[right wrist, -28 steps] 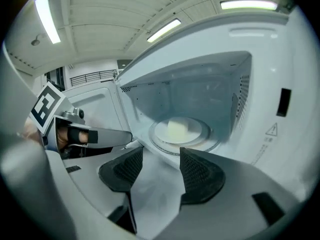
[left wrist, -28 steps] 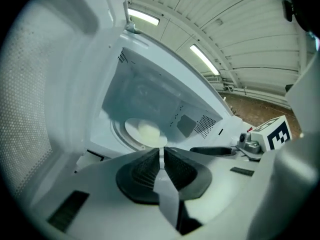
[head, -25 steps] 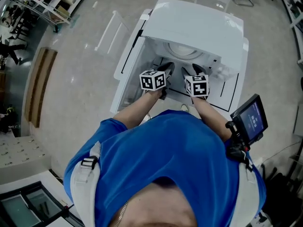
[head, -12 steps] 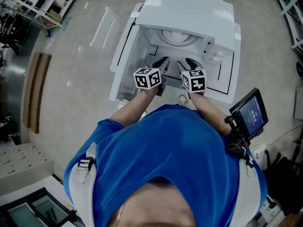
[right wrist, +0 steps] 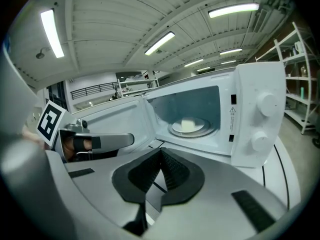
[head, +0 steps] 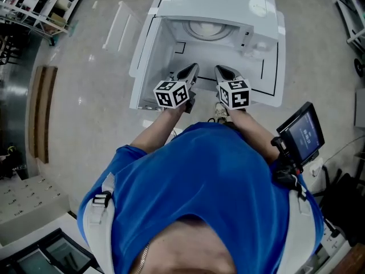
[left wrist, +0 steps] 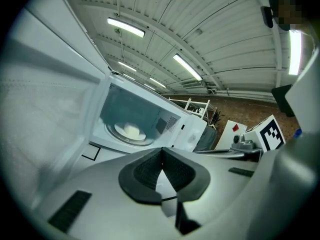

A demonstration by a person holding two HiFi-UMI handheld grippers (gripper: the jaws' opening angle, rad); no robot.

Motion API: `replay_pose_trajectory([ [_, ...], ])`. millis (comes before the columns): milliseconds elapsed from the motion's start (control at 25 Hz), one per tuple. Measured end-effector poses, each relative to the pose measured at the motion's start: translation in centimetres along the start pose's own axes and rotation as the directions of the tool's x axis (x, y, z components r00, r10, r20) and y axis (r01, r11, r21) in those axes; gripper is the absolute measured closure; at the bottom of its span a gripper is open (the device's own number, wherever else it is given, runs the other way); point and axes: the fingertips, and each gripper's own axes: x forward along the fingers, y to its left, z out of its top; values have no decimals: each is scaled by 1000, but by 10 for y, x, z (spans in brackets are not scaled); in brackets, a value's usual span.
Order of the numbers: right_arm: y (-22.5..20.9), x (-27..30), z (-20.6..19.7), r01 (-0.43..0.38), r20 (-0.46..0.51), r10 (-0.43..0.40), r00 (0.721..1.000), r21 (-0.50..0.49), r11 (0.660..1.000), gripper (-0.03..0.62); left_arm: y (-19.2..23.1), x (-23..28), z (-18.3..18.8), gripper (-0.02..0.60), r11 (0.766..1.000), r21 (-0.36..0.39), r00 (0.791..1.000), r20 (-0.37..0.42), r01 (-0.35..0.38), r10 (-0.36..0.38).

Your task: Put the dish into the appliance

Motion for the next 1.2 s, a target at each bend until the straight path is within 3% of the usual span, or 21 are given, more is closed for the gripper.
replay_pose_trajectory([
  [160, 22, -20, -10, -8, 19, 8, 1000, -3, 1000, 591, -7, -28, -11, 575, 1000, 7, 1000, 19, 1, -1],
  [1200, 34, -32, 7, -34, 59, 33, 998, 15, 999, 592, -19, -36, 0, 575, 999, -5, 999, 40, 35, -35],
])
